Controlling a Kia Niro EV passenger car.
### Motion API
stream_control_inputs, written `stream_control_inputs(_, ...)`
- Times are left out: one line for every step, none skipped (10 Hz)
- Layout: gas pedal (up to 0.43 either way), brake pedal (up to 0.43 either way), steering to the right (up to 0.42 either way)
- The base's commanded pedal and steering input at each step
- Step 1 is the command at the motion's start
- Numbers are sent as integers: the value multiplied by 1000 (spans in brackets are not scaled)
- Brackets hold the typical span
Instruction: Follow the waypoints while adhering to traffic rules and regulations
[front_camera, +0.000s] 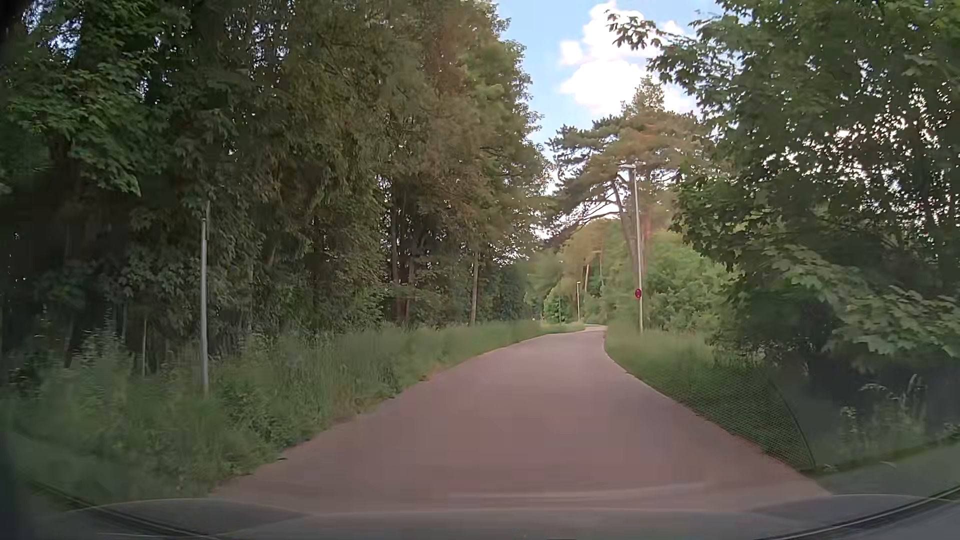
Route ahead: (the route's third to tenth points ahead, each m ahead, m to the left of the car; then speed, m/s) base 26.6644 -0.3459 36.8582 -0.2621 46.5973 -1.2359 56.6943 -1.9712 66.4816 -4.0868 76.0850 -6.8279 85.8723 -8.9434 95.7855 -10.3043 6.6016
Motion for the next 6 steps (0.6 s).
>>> stream_control_inputs(67, 18, 22)
stream_control_inputs(59, 18, 24)
stream_control_inputs(59, 18, 25)
stream_control_inputs(59, 18, 25)
stream_control_inputs(59, 18, 25)
stream_control_inputs(47, 18, 24)
